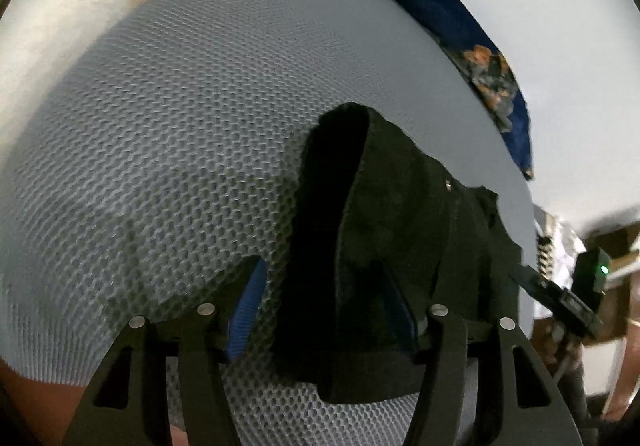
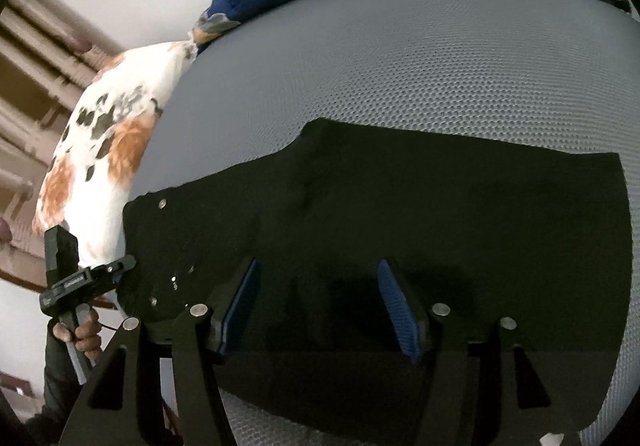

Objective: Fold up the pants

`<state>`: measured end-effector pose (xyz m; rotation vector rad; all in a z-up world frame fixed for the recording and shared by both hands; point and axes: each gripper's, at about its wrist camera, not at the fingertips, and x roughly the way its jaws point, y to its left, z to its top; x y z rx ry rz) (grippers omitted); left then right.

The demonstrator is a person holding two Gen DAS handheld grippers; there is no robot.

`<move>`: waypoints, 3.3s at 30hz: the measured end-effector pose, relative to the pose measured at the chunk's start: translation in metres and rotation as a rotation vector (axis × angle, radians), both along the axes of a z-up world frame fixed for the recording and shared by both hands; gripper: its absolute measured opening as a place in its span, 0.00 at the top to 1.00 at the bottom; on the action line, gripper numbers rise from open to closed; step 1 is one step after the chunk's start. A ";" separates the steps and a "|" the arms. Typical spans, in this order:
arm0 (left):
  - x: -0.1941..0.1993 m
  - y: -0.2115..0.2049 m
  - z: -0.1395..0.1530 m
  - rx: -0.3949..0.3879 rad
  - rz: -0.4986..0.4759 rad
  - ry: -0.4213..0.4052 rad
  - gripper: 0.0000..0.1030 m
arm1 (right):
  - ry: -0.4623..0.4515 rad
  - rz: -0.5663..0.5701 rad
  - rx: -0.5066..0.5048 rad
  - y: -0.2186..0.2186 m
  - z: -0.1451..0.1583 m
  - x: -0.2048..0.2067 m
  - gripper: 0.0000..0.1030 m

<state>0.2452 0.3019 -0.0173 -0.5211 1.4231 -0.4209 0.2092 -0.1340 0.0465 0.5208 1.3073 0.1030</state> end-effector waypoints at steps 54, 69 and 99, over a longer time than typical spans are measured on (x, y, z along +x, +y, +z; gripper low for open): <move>0.012 -0.252 0.136 -0.119 -0.001 -0.016 0.77 | -0.191 -0.302 0.063 -0.170 0.041 -0.086 0.39; -0.009 -0.389 0.081 -0.007 -0.166 -0.021 0.77 | -0.228 -0.422 0.025 -0.217 0.032 -0.115 0.38; -0.034 -0.291 0.070 0.272 -0.123 -0.261 0.35 | -0.127 -0.122 0.195 -0.187 -0.006 -0.066 0.39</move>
